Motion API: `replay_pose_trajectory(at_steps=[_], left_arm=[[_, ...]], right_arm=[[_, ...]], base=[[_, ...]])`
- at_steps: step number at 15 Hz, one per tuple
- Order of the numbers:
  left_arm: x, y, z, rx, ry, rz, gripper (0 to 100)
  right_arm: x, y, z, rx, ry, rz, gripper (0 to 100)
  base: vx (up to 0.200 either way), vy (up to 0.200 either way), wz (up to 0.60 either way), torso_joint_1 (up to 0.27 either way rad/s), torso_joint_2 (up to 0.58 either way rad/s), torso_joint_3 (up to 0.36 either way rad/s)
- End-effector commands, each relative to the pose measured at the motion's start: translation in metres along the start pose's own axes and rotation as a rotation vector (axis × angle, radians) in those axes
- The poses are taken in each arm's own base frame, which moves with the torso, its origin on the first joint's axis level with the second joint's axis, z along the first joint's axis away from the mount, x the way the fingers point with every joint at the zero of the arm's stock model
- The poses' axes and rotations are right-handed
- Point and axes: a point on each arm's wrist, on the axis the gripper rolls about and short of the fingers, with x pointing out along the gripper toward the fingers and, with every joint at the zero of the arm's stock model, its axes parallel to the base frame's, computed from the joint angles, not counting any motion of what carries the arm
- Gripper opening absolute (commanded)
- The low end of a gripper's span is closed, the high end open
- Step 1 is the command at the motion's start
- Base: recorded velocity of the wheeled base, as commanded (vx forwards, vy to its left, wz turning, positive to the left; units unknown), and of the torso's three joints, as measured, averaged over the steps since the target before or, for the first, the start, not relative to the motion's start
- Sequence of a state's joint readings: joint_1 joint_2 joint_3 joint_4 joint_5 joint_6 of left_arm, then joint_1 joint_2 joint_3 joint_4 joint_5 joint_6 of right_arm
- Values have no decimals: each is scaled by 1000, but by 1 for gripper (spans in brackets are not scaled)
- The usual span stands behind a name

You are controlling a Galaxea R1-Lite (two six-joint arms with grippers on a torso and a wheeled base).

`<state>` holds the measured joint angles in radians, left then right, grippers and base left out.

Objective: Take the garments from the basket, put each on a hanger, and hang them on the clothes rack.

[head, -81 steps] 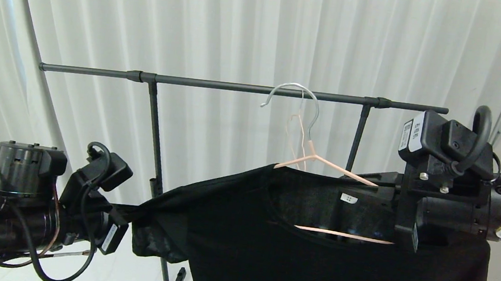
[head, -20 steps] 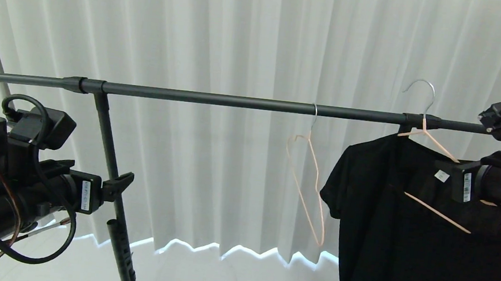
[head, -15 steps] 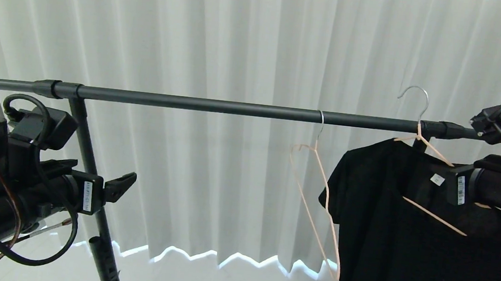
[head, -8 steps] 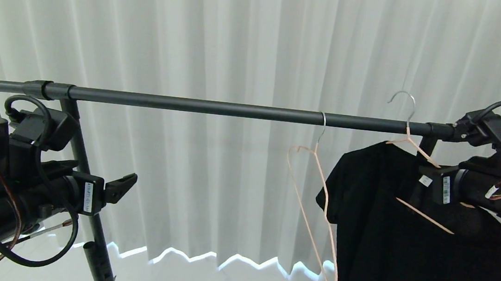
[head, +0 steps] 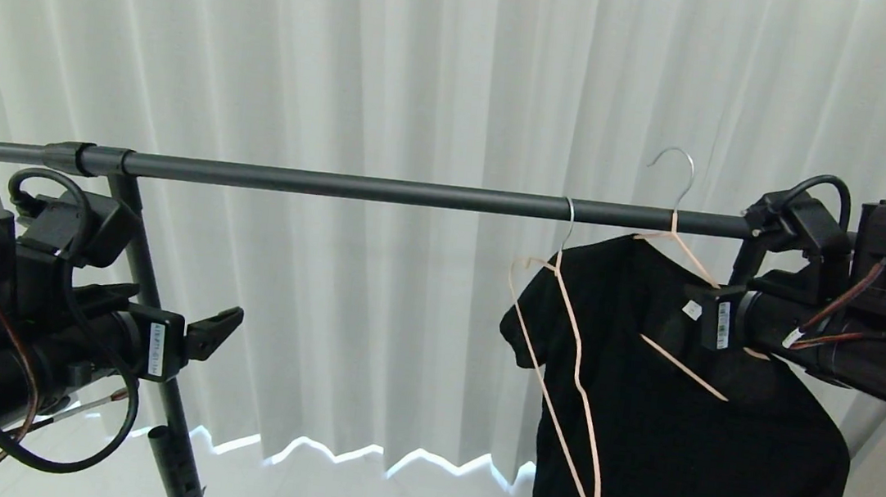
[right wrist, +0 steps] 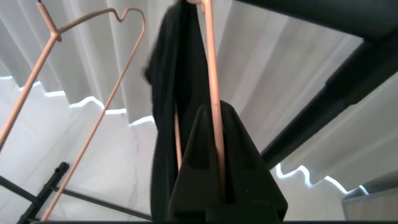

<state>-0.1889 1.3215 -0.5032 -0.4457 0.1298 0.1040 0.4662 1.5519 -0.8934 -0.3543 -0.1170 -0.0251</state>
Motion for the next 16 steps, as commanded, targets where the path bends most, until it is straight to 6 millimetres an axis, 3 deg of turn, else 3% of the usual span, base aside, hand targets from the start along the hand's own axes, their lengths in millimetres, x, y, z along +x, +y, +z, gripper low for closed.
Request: replay_pose_trajectory(at_steps=[1,7,16], left_arm=[[0,0,0,0,-1,1,100],[-3,1,1,-1,-12,4,100],[-7,-4,2,9,-24,-15,100]], right_arm=[[3,1,-2,-3,8,4,0],[18,21,-9,5,15,59,0],[32,33,-21,0,68,68,0]], base=[[0,0,0,0,0,0],[0,0,0,0,0,0],[0,0,0,0,0,0]])
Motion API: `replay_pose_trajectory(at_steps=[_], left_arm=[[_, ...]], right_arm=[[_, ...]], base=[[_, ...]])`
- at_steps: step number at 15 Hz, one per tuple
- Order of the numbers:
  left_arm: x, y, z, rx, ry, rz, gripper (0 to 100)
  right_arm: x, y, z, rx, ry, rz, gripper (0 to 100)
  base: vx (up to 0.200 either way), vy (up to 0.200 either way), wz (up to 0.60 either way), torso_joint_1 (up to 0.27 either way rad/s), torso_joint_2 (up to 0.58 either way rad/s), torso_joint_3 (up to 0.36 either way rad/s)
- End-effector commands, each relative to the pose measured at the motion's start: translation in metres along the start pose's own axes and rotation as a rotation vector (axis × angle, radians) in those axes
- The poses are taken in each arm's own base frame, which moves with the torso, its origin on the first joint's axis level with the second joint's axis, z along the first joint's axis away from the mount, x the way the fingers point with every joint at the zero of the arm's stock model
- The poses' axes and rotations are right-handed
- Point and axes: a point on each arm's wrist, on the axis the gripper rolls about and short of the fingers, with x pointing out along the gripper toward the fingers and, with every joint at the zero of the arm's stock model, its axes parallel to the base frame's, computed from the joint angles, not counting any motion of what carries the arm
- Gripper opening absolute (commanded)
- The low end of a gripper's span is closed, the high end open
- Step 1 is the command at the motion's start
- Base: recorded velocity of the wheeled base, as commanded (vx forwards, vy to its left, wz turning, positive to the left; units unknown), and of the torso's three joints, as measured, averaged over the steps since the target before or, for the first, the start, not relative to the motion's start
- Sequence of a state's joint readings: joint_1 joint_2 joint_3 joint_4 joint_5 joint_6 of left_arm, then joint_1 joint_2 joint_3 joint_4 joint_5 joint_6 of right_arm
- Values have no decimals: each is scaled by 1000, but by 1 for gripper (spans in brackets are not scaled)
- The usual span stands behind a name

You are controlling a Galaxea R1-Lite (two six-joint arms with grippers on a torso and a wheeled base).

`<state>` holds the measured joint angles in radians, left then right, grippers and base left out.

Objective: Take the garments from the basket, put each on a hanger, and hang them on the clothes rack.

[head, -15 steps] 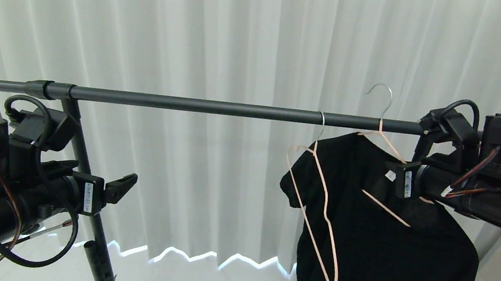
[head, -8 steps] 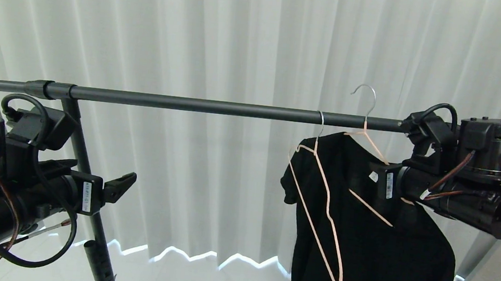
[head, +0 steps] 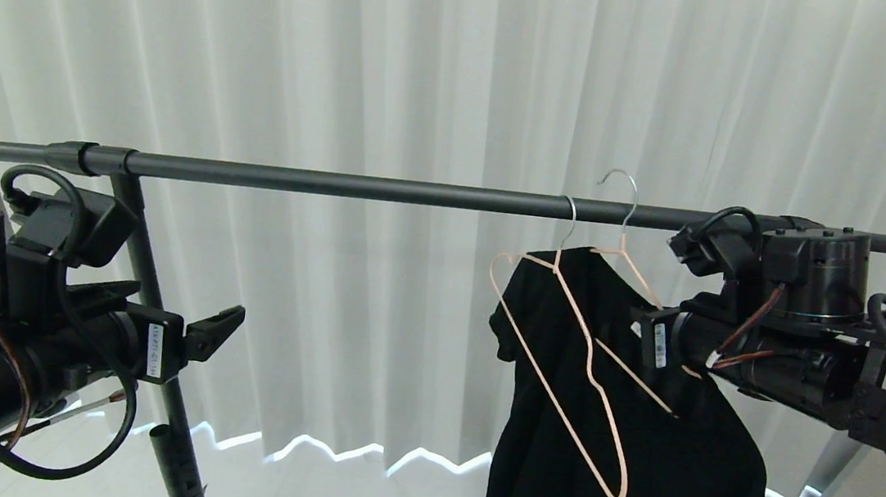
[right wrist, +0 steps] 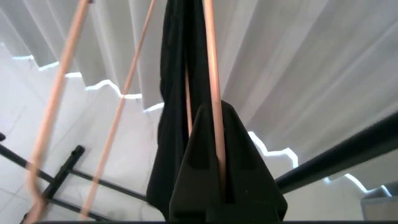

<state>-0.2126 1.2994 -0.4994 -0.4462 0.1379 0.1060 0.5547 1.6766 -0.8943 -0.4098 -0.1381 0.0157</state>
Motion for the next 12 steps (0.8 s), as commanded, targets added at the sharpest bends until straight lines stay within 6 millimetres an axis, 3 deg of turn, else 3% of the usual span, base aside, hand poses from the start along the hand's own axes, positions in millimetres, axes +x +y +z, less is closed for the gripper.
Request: replay_pose_trajectory(at_steps=[1,12], left_arm=[[-1,-1,0,1,-3,-3,100],[-1,-1,-1,2,0,-5,100]], right_arm=[[1,2,-1,-3,3,3,0],[0,7,-7,-16,30,-15,0]], base=[[0,0,0,0,0,0],[0,0,0,0,0,0]])
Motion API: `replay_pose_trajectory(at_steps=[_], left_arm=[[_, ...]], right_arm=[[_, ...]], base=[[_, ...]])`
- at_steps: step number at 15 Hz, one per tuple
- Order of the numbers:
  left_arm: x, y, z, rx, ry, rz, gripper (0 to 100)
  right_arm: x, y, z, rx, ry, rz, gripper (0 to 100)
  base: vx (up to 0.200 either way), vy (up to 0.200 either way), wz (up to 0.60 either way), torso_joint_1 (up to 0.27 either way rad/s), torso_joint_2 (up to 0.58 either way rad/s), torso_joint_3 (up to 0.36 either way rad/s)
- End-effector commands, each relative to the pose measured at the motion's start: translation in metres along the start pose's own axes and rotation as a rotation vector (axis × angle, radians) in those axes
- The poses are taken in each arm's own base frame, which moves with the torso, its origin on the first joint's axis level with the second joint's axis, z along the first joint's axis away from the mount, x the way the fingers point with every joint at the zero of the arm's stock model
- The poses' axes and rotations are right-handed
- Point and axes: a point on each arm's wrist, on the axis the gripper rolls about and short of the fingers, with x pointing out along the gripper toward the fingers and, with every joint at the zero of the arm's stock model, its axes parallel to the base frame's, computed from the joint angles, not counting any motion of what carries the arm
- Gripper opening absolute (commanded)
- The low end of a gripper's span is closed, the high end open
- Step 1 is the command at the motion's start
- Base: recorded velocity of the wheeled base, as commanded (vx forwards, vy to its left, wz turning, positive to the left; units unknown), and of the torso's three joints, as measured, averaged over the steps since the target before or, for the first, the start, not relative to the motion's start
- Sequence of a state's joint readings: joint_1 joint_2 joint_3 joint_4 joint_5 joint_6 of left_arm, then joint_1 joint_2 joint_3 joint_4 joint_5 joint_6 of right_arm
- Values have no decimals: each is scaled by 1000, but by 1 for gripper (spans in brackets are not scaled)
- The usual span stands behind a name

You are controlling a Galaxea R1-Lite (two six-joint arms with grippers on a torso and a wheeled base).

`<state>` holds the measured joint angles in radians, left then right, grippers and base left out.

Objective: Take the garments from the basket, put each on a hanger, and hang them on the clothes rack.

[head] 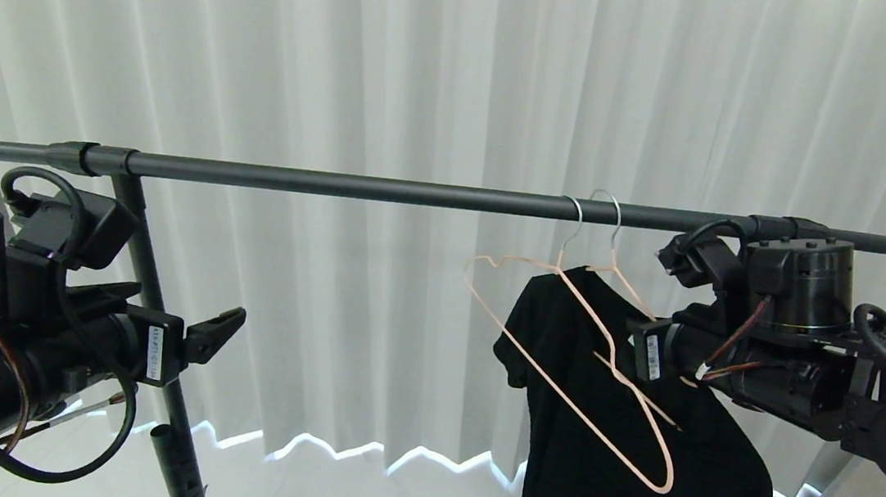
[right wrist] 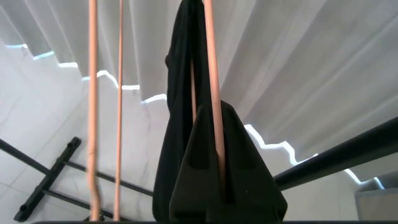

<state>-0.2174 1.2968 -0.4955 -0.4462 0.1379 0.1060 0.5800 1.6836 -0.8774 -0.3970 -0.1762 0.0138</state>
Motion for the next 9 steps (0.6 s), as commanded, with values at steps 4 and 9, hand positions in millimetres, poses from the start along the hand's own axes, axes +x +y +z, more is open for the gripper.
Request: replay_pose_trajectory(at_steps=[4,9], left_arm=[[0,0,0,0,-1,-2,100],[0,0,0,0,-1,0,100]], right_arm=[[-3,-1,2,5,-4,-2,100],[-43,-8,24,23,-104,-6,100]], base=[[0,0,0,0,0,0],[0,0,0,0,0,0]])
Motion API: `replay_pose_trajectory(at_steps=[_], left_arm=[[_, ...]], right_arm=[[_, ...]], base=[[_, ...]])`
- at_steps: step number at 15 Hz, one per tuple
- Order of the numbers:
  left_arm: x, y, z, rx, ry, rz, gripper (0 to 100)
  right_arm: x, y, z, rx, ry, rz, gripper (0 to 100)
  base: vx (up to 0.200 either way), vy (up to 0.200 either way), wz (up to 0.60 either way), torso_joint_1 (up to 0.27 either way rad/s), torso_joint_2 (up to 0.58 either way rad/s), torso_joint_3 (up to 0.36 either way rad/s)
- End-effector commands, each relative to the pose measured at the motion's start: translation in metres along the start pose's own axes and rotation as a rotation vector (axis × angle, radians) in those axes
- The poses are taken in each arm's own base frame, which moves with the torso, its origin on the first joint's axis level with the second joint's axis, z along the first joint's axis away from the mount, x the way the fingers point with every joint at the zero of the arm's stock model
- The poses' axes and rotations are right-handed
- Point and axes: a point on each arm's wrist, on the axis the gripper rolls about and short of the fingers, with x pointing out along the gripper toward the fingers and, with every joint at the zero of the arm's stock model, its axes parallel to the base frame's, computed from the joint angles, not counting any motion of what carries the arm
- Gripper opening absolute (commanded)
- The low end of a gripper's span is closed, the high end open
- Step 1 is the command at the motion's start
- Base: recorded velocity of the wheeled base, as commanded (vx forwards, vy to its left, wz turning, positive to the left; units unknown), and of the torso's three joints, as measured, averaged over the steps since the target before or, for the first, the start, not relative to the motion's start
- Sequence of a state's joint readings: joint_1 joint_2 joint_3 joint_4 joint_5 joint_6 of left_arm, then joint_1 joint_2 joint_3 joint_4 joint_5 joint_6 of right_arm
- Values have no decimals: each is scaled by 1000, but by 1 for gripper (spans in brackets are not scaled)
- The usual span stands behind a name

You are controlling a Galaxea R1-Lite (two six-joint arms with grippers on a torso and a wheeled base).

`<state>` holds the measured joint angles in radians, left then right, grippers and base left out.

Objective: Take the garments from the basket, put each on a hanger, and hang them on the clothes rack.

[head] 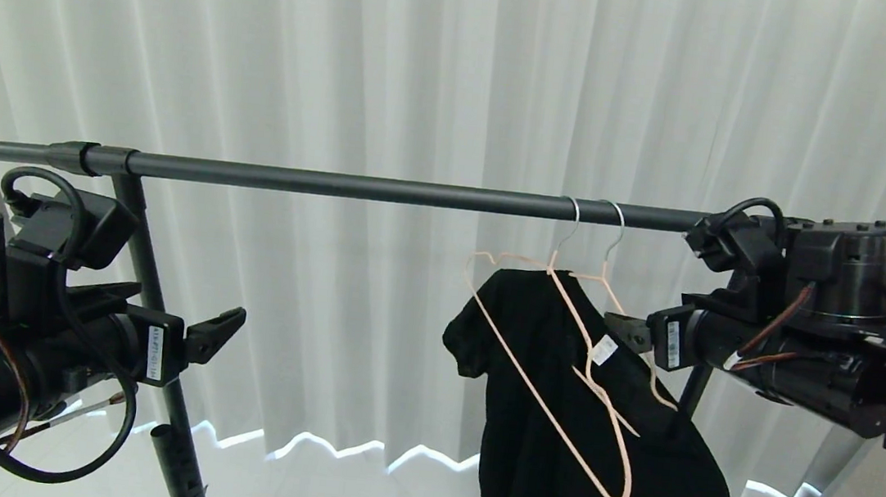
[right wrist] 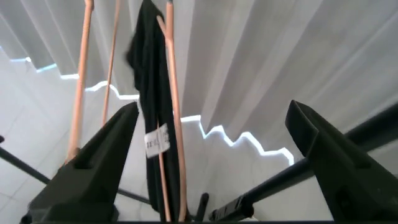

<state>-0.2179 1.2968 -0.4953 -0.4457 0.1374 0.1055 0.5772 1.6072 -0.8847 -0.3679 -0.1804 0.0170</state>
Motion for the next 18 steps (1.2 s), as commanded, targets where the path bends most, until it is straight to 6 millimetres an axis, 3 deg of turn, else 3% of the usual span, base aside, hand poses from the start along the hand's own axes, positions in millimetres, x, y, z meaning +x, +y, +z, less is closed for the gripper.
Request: replay_pose_trajectory(at_steps=[1,4,7,10,18], left_arm=[[0,0,0,0,-1,2,100],[0,1,1,-2,-3,8,100],[0,3,1,-3,2,62,100],[0,4,1,-4,2,69,100],[-4,5,3,-8,-14,74,100]], right_arm=[[-28,-5,13,9,-52,0,100],[-81,-19,18,2,-19,-21,100],[-113,-31,8,-23,78,-128,100],[-122,-33,4,-30,99,-157,100],[-123,-42,-7,-91,143,-282,100]], base=[[0,0,0,0,0,0],[0,0,0,0,0,0],[-67,0,0,-1,1,1],[-200,0,0,14,2,1],[-200,0,0,0,1,4]])
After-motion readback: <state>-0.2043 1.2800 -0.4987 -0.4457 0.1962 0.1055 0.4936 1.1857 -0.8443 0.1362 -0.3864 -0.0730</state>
